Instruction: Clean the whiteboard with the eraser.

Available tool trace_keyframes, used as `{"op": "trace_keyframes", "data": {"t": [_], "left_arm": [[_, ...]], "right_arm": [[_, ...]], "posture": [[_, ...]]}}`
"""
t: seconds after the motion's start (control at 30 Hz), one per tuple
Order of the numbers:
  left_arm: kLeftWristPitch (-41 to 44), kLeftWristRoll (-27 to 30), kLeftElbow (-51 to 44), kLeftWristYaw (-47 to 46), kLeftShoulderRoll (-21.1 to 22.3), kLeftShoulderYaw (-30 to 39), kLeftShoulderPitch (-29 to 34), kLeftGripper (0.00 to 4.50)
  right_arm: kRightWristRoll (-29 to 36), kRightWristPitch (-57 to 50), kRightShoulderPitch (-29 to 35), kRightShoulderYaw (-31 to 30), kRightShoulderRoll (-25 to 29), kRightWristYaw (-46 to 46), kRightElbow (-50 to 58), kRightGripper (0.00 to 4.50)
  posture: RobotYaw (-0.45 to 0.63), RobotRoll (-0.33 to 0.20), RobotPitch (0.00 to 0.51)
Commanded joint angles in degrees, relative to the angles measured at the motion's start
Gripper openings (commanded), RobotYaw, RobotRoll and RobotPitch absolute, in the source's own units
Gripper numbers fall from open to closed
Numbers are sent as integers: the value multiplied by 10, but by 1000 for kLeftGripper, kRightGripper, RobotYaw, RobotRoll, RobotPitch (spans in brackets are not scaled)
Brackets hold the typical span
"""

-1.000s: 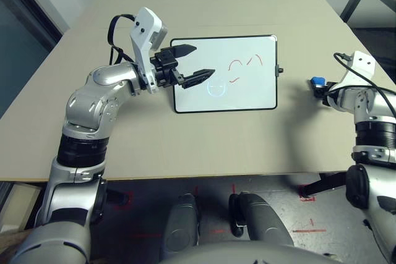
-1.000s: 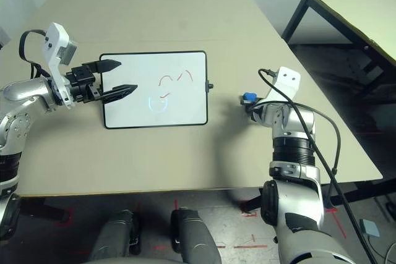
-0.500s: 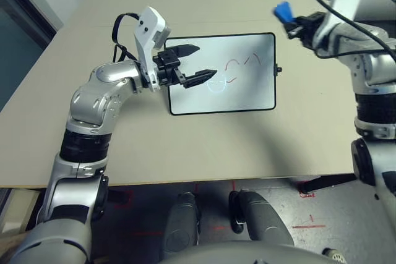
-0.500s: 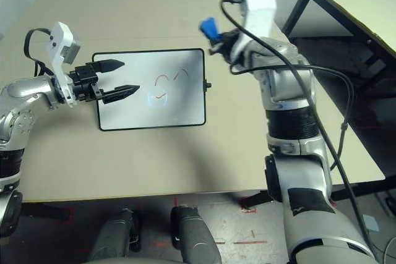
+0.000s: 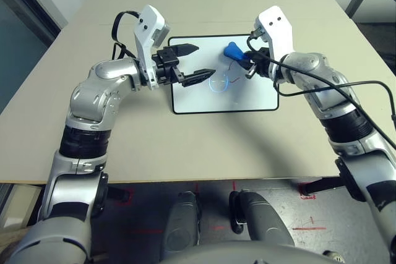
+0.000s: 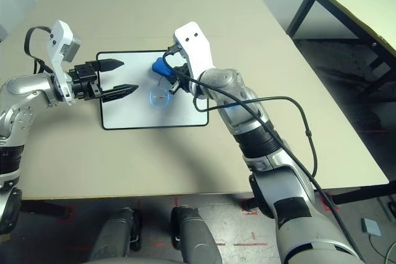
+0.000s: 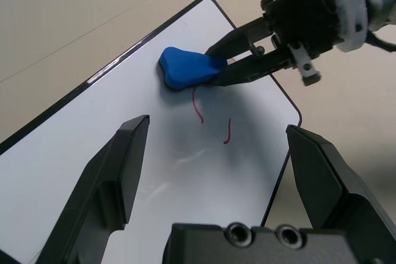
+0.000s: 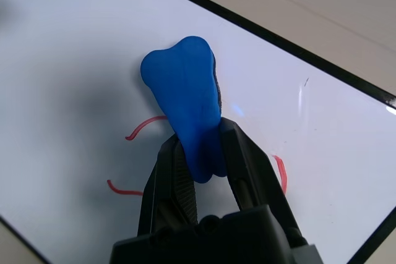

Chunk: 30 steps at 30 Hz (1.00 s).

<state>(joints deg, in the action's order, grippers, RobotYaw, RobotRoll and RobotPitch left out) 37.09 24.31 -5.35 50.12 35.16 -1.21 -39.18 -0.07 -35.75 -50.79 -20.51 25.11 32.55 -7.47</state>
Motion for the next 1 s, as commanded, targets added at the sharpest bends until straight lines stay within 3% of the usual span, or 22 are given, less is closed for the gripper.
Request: {"op": "trace_keyframes", "data": {"t": [0.03, 0.57, 1.0], "left_arm": [[9, 1, -15, -1, 4, -3, 3, 4500], [20, 5, -23, -4, -1, -3, -1, 4500], [13, 2, -17, -5, -9, -5, -3, 4500]], "right_arm": [[-30, 33, 14, -14, -10, -3, -32, 797], [-102, 62, 80, -69, -65, 27, 6, 796], [-145, 103, 36, -13, -62, -44, -33, 781]], "posture": [[23, 0, 141], [29, 0, 145], [16, 0, 136]]}}
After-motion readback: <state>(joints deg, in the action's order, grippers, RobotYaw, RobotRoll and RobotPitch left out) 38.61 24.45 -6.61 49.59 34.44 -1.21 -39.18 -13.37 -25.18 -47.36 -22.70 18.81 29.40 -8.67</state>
